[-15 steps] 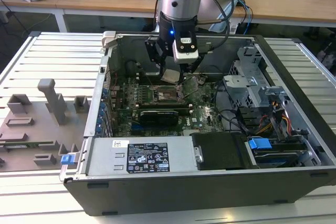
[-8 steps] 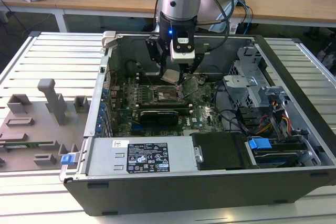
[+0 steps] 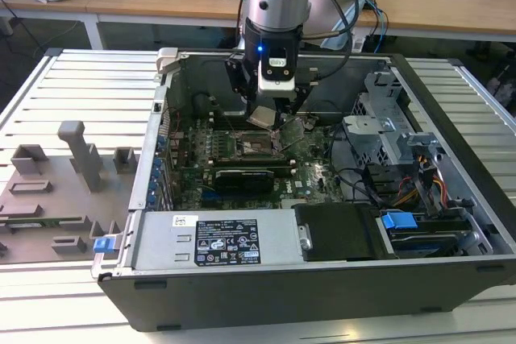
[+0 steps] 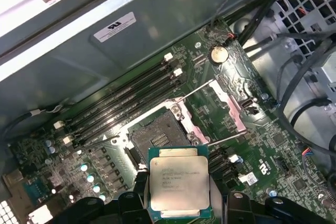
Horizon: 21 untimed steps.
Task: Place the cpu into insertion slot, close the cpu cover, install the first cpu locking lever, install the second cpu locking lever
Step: 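Place the cpu into insertion slot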
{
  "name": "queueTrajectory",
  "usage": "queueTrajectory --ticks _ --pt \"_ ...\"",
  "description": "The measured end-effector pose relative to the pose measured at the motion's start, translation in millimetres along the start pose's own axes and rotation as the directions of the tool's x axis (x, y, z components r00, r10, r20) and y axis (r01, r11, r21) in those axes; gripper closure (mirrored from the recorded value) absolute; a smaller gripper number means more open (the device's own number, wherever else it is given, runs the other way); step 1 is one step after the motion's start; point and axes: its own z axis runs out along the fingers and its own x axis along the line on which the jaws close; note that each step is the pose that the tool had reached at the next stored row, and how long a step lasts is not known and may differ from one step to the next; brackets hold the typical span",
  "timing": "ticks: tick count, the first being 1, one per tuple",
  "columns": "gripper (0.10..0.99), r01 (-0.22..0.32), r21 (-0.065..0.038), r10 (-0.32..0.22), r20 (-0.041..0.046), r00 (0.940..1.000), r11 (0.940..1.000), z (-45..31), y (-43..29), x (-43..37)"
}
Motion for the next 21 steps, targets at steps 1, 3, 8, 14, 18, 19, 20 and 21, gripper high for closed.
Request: queueTrajectory --ticks 1,3,8,14,18,19,20,21 --pt "0.541 -0.009 0.000 0.009 0.0004 1.0000 1.0000 0.0 0.0 0.0" --pt "0.541 -0.034 0.000 0.034 0.0017 0.9994 0.9994 0.0 0.0 0.0" --pt "0.541 -0.091 -0.001 0.091 0.0046 0.9959 0.9959 0.1 0.0 0.0" --pt "0.541 -0.143 -0.002 0.143 0.0071 0.9896 0.9897 0.0 0.0 0.0" --pt "0.541 -0.175 -0.002 0.175 0.0089 0.9845 0.9846 0.0 0.0 0.0" --pt "0.541 -0.181 -0.003 0.181 0.0092 0.9835 0.9836 0.1 0.0 0.0" --pt "0.541 -0.186 -0.003 0.186 0.0095 0.9825 0.9825 0.0 0.0 0.0" --pt "0.541 -0.191 -0.003 0.191 0.0098 0.9815 0.9815 0.0 0.0 0.0"
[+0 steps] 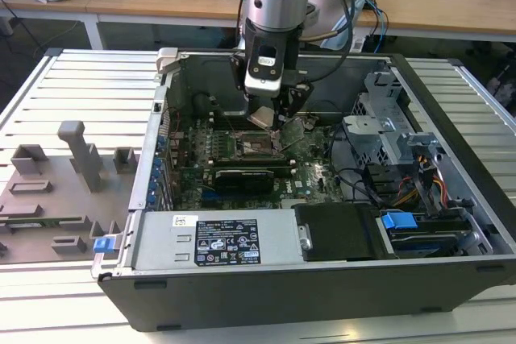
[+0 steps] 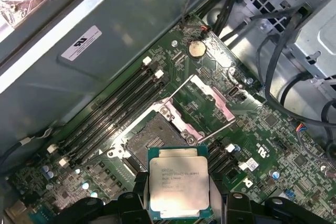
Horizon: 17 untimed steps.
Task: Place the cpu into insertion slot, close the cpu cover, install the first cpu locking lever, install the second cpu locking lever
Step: 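Place the cpu into insertion slot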
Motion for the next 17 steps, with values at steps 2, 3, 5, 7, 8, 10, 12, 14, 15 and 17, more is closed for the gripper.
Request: queueTrajectory --ticks 2,3,5,7,8,10,12,14,15,17 --pt "0.541 -0.012 0.000 0.012 0.0006 0.9999 0.9999 0.0 0.0 0.0" --pt "0.541 -0.018 0.000 0.018 0.0009 0.9998 0.9998 0.0 0.0 0.0" --pt "0.541 -0.033 0.000 0.033 0.0016 0.9994 0.9995 0.0 0.0 0.0" --pt "0.541 -0.049 -0.001 0.049 0.0024 0.9988 0.9988 0.0 0.0 0.0" --pt "0.541 -0.055 -0.001 0.055 0.0027 0.9985 0.9985 0.0 0.0 0.0" --pt "0.541 -0.070 -0.001 0.070 0.0034 0.9975 0.9975 0.0 0.0 0.0" --pt "0.541 -0.083 -0.001 0.083 0.0040 0.9965 0.9965 0.0 0.0 0.0" --pt "0.541 -0.101 -0.001 0.101 0.0049 0.9948 0.9948 0.0 0.0 0.0" --pt "0.541 -0.110 -0.002 0.110 0.0053 0.9939 0.9939 0.0 0.0 0.0" --pt "0.541 -0.122 -0.002 0.122 0.0058 0.9925 0.9925 0.0 0.0 0.0"
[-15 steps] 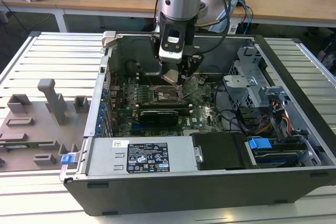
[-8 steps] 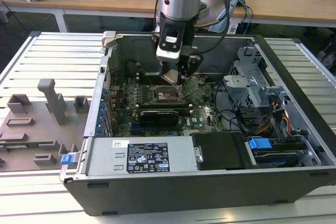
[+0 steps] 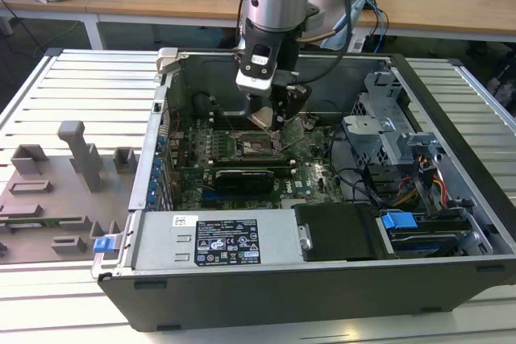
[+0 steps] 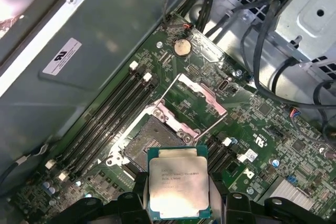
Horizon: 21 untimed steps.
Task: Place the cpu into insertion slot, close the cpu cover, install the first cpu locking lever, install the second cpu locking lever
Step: 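Place the cpu into insertion slot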
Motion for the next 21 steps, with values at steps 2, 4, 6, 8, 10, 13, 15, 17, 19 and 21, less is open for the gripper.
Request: queueTrajectory --ticks 2,4,6,8,10,13,15,17,19,21 --pt "0.541 -0.019 0.000 0.019 0.0009 0.9998 0.9998 0.0 0.0 0.0" --pt "0.541 -0.033 -0.001 0.033 0.0016 0.9995 0.9995 0.0 0.0 0.0" --pt "0.541 -0.051 -0.001 0.051 0.0024 0.9987 0.9987 0.0 0.0 0.0" --pt "0.541 -0.065 -0.001 0.065 0.0031 0.9978 0.9979 0.0 0.0 0.0" --pt "0.541 -0.078 -0.001 0.078 0.0036 0.9969 0.9969 0.0 0.0 0.0" --pt "0.541 -0.106 -0.002 0.106 0.0049 0.9944 0.9944 0.0 0.0 0.0" --pt "0.541 -0.119 -0.002 0.119 0.0055 0.9929 0.9929 0.0 0.0 0.0" --pt "0.541 -0.134 -0.002 0.134 0.0062 0.9910 0.9910 0.0 0.0 0.0" --pt "0.541 -0.148 -0.003 0.148 0.0069 0.9890 0.9890 0.0 0.0 0.0" --pt "0.541 -0.158 -0.003 0.159 0.0074 0.9873 0.9874 0.0 0.0 0.0"
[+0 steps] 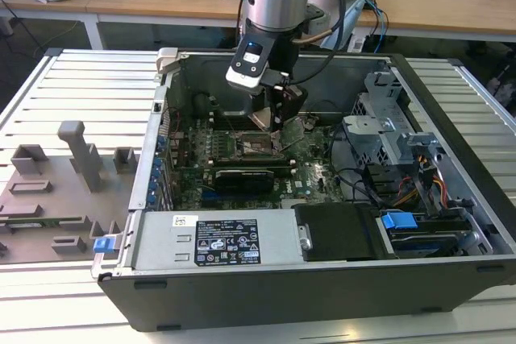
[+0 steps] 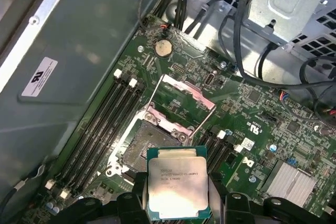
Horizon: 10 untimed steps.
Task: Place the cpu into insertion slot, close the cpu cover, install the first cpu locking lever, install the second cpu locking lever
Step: 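Place the cpu into insertion slot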
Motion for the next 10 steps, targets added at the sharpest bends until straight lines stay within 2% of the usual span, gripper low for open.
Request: queueTrajectory --ticks 10 --pt "0.541 -0.061 -0.001 0.061 0.0029 0.9981 0.9981 0.0 0.0 0.0"
